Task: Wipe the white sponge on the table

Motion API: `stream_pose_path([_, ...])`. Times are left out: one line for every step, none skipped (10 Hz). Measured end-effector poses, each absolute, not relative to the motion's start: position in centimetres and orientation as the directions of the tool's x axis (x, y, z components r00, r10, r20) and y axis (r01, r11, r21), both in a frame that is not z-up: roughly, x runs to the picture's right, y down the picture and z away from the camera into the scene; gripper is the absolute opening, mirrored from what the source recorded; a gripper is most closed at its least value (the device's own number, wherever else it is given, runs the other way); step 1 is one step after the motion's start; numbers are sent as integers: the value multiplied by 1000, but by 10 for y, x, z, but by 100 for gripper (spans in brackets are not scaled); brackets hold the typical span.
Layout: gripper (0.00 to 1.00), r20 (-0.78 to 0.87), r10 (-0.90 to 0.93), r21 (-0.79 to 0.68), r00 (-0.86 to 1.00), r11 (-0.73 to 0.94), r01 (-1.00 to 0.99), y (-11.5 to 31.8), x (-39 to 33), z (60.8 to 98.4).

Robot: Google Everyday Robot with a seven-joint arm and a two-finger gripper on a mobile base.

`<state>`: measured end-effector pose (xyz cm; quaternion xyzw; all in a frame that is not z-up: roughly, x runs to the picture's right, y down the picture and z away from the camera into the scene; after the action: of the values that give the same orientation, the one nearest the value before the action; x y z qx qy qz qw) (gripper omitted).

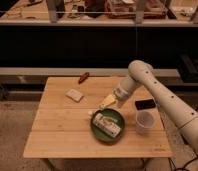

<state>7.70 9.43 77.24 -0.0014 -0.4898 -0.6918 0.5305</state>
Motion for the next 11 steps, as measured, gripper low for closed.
stream_pose_path([80,522,-733,676,-437,43,735,94,77,772])
stream_pose_path([80,522,-733,676,-437,43,735,94,77,772])
stream_pose_path([80,521,-733,677,-438,42,735,94,77,772])
stream_pose_path([80,521,-733,677,-438,42,735,94,77,772])
stream_pose_path([80,521,-733,677,-438,42,735,94,77,772])
stream_pose_path([80,521,-733,677,-437,42,735,94,77,772])
stream_pose_path([80,521,-733,677,-438,42,735,94,77,772])
stream_pose_path([80,521,-733,677,-438,42,735,94,77,772])
stream_pose_path([80,521,-732,675,-439,38,737,94,77,773])
stream_pose_path([80,517,-735,671,-439,29,741,93,78,774])
stream_pose_path([80,500,-744,657,-443,-9,754,88,81,779])
